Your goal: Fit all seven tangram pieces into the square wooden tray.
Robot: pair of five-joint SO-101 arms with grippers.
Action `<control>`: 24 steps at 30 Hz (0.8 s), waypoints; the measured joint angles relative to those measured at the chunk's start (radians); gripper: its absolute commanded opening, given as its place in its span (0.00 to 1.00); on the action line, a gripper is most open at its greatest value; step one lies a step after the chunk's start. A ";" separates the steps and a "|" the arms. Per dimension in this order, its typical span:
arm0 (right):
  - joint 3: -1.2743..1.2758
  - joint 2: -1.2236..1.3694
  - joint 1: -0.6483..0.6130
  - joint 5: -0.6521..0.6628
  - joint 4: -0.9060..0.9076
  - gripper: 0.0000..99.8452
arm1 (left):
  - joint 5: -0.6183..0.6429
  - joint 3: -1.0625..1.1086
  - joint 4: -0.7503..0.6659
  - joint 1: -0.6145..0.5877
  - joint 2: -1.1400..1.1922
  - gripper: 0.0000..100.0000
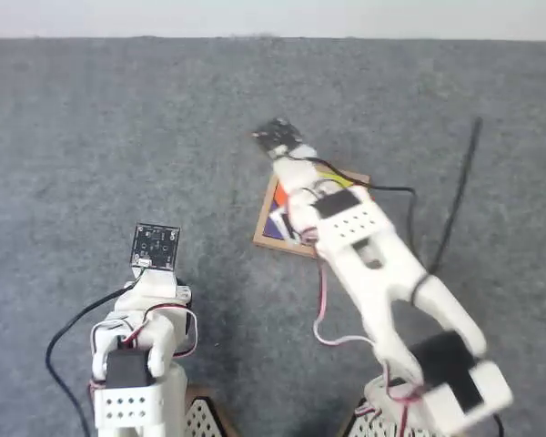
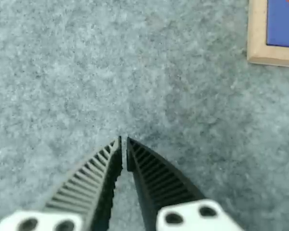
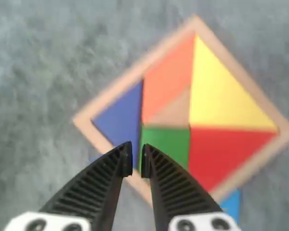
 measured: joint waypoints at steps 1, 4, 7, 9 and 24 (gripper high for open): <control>0.023 -0.038 0.020 0.000 0.032 0.04 | 0.000 0.000 0.000 0.000 0.000 0.02; 0.048 -0.144 0.087 0.000 0.163 0.04 | 0.000 0.000 0.000 0.000 0.000 0.02; 0.083 -0.230 0.152 0.060 0.316 0.04 | 0.000 0.000 0.000 0.000 0.000 0.02; 0.126 -0.270 0.163 0.133 0.373 0.04 | 0.000 0.000 0.000 0.000 0.000 0.02; 0.155 -0.222 0.342 0.178 0.305 0.21 | 0.000 0.000 0.000 0.000 0.000 0.02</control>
